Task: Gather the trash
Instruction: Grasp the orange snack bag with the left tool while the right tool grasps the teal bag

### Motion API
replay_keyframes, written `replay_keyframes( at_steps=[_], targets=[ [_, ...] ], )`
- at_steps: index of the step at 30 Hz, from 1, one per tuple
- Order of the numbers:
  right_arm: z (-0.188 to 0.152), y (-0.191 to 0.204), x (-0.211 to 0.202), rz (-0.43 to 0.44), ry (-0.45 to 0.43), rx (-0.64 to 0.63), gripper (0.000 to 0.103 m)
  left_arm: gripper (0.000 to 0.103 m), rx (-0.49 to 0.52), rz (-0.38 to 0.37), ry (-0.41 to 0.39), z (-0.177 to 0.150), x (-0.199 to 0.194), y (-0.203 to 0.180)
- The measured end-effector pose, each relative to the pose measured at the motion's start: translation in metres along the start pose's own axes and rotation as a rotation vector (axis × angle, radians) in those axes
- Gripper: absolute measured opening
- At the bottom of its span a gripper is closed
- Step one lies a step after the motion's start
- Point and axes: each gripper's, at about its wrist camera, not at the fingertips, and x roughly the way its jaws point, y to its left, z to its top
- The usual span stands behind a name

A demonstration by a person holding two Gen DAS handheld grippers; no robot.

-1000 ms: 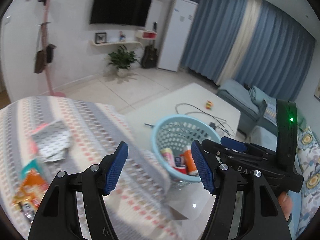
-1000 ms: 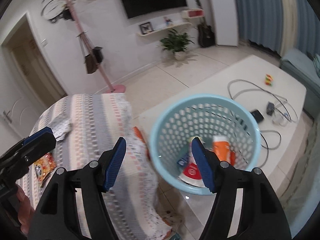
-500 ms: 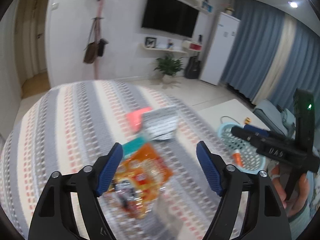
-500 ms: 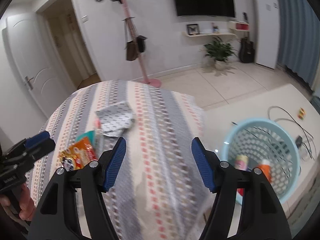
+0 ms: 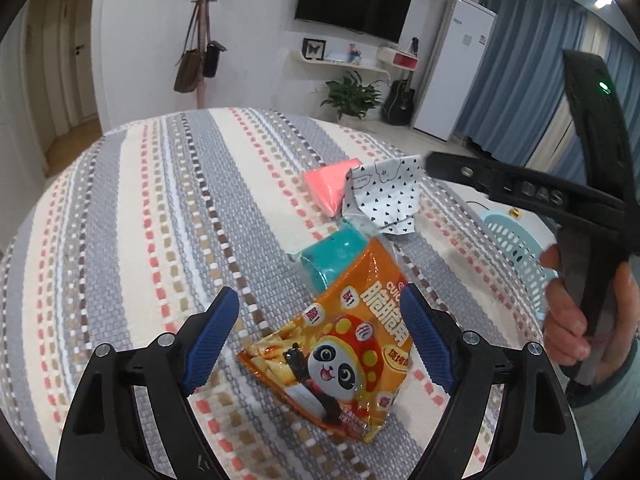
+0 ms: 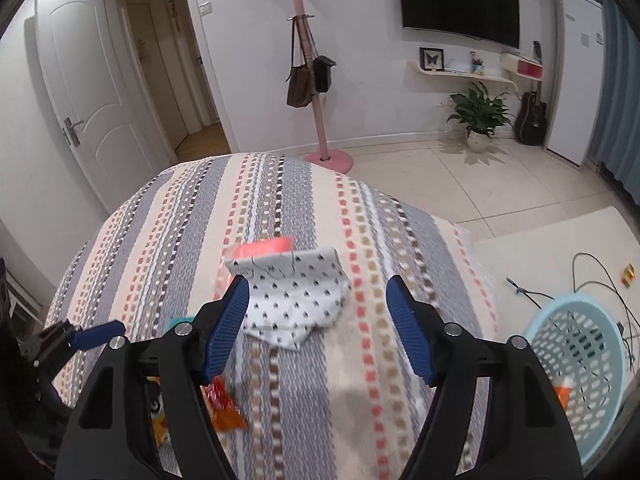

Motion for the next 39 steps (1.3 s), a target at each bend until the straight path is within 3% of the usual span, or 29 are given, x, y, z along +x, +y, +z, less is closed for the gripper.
replay_keyframes(
  at_steps=[10,17,21,22,26,29,30,32,39],
  targets=[
    [0.01,-0.003,0.037,0.033,0.002,-0.042,0.068,0.076,0.023,-0.028,0.04,-0.007,0.017,-0.004],
    [0.004,-0.005,0.051,0.103,0.042,-0.056,0.068,0.062,0.05,-0.022,0.053,-0.013,0.022,-0.01],
    [0.001,0.002,0.057,0.133,0.084,-0.087,0.068,0.061,0.084,-0.028,0.064,-0.016,0.021,-0.018],
    [-0.001,0.004,0.061,0.138,0.111,-0.097,0.066,0.061,0.09,-0.029,0.065,-0.017,0.021,-0.02],
    [-0.004,0.01,0.064,0.159,0.141,-0.133,0.027,0.048,0.135,0.017,0.071,-0.021,0.022,-0.031],
    [-0.008,0.013,0.059,0.157,0.129,-0.148,0.014,0.031,0.127,0.02,0.072,-0.024,0.019,-0.03],
    [-0.009,0.014,0.055,0.159,0.119,-0.15,0.013,0.022,0.12,0.015,0.073,-0.024,0.018,-0.028],
    [-0.012,0.013,0.049,0.159,0.104,-0.149,0.006,0.012,0.093,-0.008,0.08,-0.026,0.014,-0.024],
    [-0.031,0.003,0.012,0.143,0.04,-0.09,0.003,0.004,0.038,-0.04,0.055,-0.041,-0.011,-0.016]
  ],
)
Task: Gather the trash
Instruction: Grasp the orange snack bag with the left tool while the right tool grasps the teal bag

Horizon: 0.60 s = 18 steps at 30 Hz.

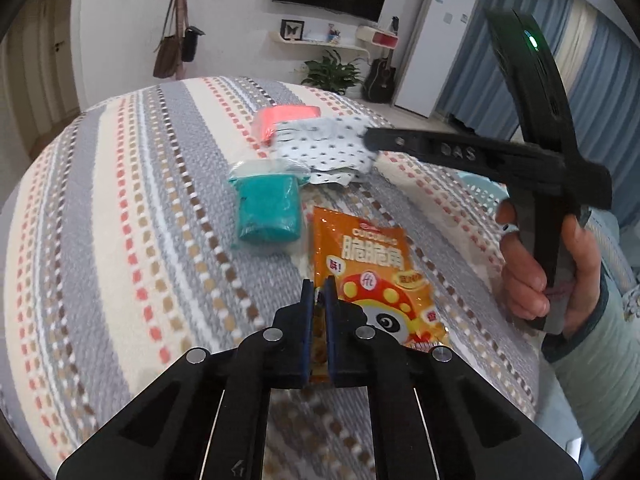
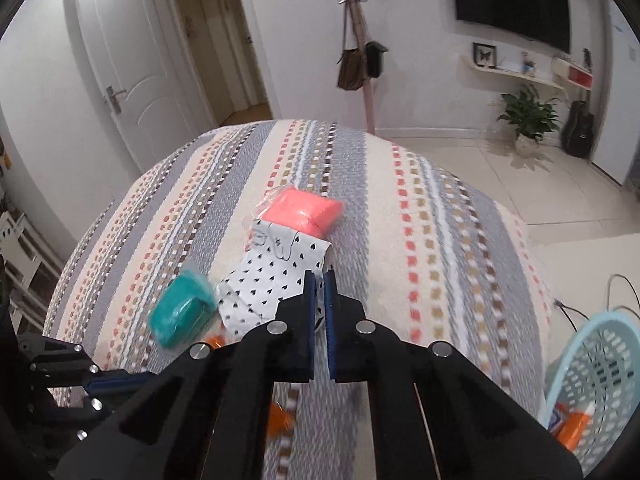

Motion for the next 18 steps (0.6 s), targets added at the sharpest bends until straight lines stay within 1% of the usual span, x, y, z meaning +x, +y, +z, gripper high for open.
replay_keyframes(
  at_steps=[5,8,11,13,15,16,17,18],
  targets=[
    [-0.024,0.001,-0.034,-0.074,-0.033,0.05,0.003,0.003,-0.022,0.003,-0.028,-0.01,-0.021,-0.002],
    [-0.037,0.006,-0.052,-0.107,-0.049,0.058,0.003,0.003,-0.041,0.0,-0.036,-0.018,-0.03,-0.002],
    [-0.04,0.013,-0.059,-0.105,-0.042,0.047,0.003,0.003,-0.056,0.009,-0.04,-0.024,-0.035,-0.001],
    [-0.035,0.02,-0.057,-0.061,-0.02,0.039,0.004,0.003,-0.07,0.021,-0.051,-0.028,-0.04,0.002],
    [-0.029,0.03,-0.052,-0.012,-0.003,0.045,0.013,0.003,-0.083,0.033,-0.063,-0.036,-0.048,0.007],
    [-0.028,0.036,-0.048,0.027,0.01,0.051,0.026,0.003,-0.091,0.037,-0.065,-0.037,-0.05,0.011],
    [-0.027,0.045,-0.043,0.068,0.026,0.049,0.042,0.003,-0.105,0.044,-0.068,-0.04,-0.054,0.016],
    [-0.026,0.055,-0.038,0.083,0.034,0.045,0.052,0.003,-0.115,0.049,-0.07,-0.043,-0.057,0.019]
  ],
)
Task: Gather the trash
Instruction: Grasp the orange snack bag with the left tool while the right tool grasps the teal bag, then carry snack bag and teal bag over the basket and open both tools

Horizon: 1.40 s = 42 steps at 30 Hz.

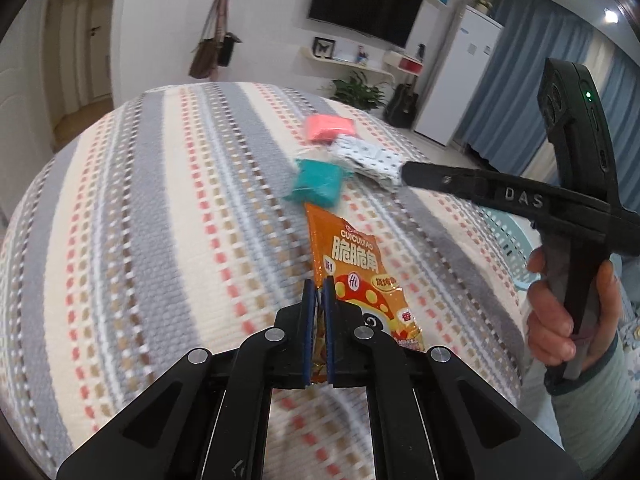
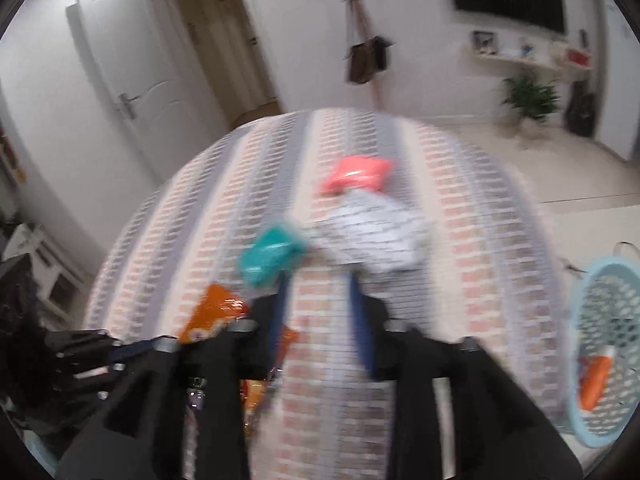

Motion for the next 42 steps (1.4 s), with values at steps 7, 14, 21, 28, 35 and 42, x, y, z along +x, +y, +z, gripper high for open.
replay_keyframes(
  at_steps=[7,14,21,28,35,42],
  targets=[
    [0.012,0.036,0.053,0.037,0.098,0.043,0.059,0.003,-0.069,0.065,-0.005,-0.011,-0.021,0.04],
    [0.019,0.04,0.083,-0.03,0.138,0.123,0.06,0.005,-0.109,0.062,-0.011,-0.019,-0.033,0.071],
    [0.019,0.057,0.093,-0.167,0.103,0.038,0.058,0.053,-0.143,0.006,-0.013,-0.029,-0.034,0.076],
    [0.013,0.059,0.093,-0.236,0.053,-0.011,0.036,0.068,-0.105,0.036,0.012,-0.023,-0.022,0.057],
    [0.012,0.045,0.084,-0.165,0.019,0.06,0.036,0.023,0.058,0.276,0.033,-0.024,-0.009,0.024],
    [0.004,0.042,0.06,-0.105,-0.028,0.06,0.036,0.001,0.023,0.193,-0.006,-0.028,-0.028,0.028]
  ],
)
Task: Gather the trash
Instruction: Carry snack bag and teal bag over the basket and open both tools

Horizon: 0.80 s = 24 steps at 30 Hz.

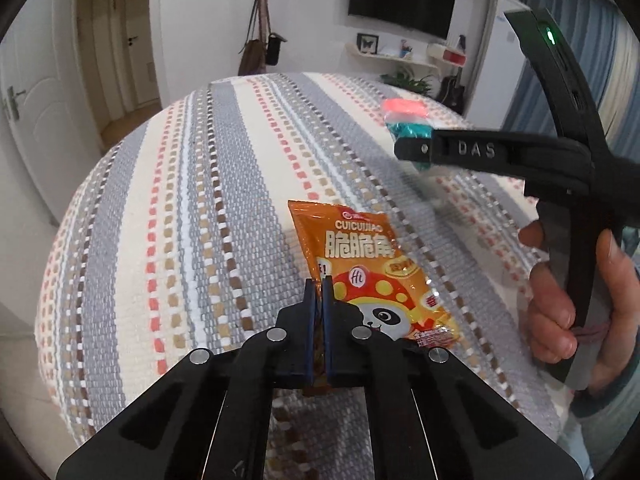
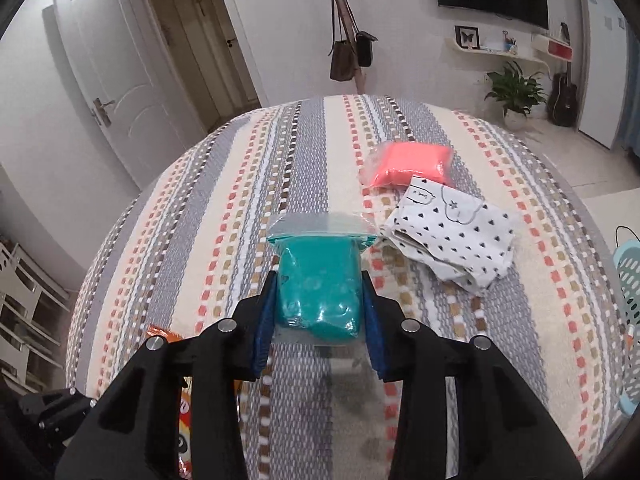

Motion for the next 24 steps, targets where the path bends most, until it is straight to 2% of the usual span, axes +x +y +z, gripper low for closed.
replay_keyframes(
  at_steps=[6,10,13,18,24],
  targets=[
    [-0.008,-0.007,-0.029,0.008,-0.031,0.02,0.036,0.001,-0.018,-0.072,-0.103,0.008,-0.026,-0.008],
    [-0.007,-0.014,-0.06,-0.016,-0.081,0.02,0.036,0.001,-0.025,-0.128,-0.181,0.018,-0.045,-0.013],
    [-0.004,-0.023,-0.079,-0.033,-0.12,0.03,0.036,0.001,-0.011,-0.137,-0.22,0.029,-0.051,-0.024],
    [-0.001,-0.049,-0.115,-0.099,-0.189,0.059,0.036,0.001,0.029,-0.175,-0.269,0.052,-0.056,-0.052],
    [-0.002,-0.091,-0.15,-0.198,-0.256,0.102,0.036,0.001,0.103,-0.213,-0.285,0.077,-0.044,-0.099]
  ],
)
